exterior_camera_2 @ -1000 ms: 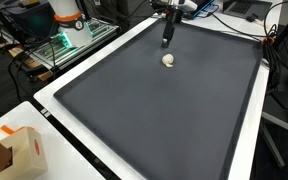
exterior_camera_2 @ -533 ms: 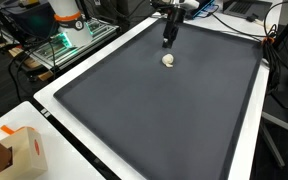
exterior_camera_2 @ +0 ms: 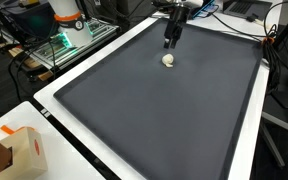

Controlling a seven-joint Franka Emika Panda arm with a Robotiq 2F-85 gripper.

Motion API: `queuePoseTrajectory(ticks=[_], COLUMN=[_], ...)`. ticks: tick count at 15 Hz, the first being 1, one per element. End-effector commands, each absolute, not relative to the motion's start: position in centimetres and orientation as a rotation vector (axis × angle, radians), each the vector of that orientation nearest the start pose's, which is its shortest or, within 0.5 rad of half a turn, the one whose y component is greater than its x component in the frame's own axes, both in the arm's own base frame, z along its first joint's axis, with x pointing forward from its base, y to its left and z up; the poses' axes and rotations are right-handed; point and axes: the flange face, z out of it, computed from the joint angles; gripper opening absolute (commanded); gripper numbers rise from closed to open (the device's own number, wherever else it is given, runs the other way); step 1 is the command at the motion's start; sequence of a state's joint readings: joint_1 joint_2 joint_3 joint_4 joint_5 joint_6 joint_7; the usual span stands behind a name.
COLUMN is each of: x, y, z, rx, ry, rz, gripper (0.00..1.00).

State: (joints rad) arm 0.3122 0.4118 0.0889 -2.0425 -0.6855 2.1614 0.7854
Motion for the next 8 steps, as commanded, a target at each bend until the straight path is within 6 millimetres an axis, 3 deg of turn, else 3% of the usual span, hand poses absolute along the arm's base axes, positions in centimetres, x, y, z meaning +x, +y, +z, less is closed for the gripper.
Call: queuePoseTrajectory(ticks=[1,8], x=[54.1,55.6], y=[18.8,16.3], z=[23.2,26.1], rx=[2.668,2.851], ry=[0.058,-0.061], rz=[0.024,-0.034], gripper=[1.00,1.00])
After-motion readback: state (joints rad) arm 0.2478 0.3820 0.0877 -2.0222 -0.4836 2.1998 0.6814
